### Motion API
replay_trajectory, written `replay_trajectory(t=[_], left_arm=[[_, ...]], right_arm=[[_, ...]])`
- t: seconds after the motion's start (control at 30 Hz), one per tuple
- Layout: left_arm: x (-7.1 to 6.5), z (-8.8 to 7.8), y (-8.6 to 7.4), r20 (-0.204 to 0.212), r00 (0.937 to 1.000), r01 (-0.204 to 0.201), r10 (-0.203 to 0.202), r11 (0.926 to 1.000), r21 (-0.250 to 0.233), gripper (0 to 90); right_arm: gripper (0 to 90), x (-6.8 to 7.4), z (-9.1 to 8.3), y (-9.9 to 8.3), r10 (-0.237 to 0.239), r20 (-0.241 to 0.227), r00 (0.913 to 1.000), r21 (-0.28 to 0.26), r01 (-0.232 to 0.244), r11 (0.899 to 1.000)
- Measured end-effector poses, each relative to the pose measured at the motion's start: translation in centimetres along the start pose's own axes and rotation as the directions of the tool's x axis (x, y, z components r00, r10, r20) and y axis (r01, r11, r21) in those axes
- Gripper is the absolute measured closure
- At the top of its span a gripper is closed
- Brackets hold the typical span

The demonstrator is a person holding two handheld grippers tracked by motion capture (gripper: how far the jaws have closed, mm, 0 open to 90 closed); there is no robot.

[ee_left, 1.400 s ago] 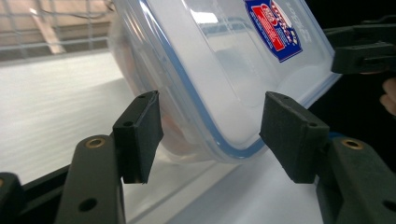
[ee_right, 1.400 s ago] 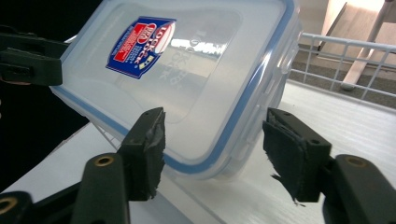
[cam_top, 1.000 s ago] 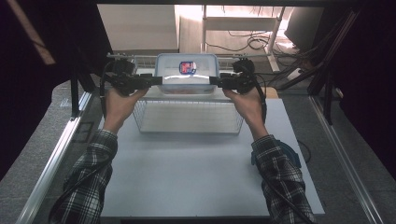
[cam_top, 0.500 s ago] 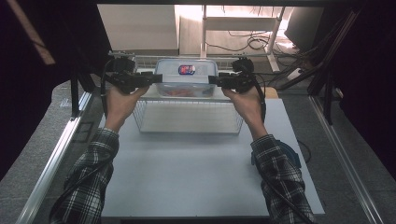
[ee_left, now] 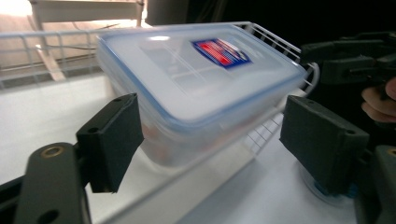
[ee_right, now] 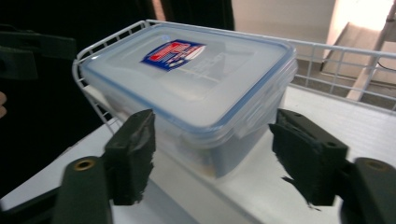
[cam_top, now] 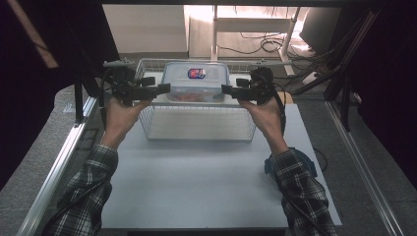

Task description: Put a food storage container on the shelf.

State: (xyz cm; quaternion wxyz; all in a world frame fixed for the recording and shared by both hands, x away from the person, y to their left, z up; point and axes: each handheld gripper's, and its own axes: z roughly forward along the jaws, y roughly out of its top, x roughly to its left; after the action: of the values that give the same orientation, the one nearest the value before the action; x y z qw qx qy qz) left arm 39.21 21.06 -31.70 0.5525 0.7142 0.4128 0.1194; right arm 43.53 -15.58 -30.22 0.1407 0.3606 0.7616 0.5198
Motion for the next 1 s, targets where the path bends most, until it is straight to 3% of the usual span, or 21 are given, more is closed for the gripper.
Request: replay_trajectory(t=[0.3,0.47,0.67,0.87,1.0], left_arm=[[-1.7,-0.6,-4.3,0.027,0.9983,-0.054,0.052,0.9962,0.069,7.3],[-2.6,-0.8,-6.6,0.024,0.9930,-0.117,0.115,0.9896,0.083,2.9],[-3.6,-1.1,-9.0,0.015,0.9870,-0.161,0.160,0.9833,0.084,0.4],[-4.6,-1.5,-11.5,0.005,0.9843,-0.176,0.177,0.9809,0.082,0.4],[-5.0,-1.8,-13.3,0.008,0.9850,-0.172,0.172,0.9822,0.075,1.5]], right_arm=[[12.1,1.8,-2.1,-3.0,-0.079,-0.028,0.9965,-0.011,0.079,0.997],[7.4,3.1,-2.8,-4.7,-0.139,-0.025,0.9900,0.019,0.139,0.990],[5.1,4.5,-3.5,-6.8,-0.186,-0.048,0.9813,0.038,0.188,0.981],[4.3,5.2,-4.2,-8.8,-0.229,-0.054,0.9719,0.046,0.232,0.972],[4.1,5.2,-4.8,-10.4,-0.237,-0.049,0.9703,0.051,0.239,0.970]])
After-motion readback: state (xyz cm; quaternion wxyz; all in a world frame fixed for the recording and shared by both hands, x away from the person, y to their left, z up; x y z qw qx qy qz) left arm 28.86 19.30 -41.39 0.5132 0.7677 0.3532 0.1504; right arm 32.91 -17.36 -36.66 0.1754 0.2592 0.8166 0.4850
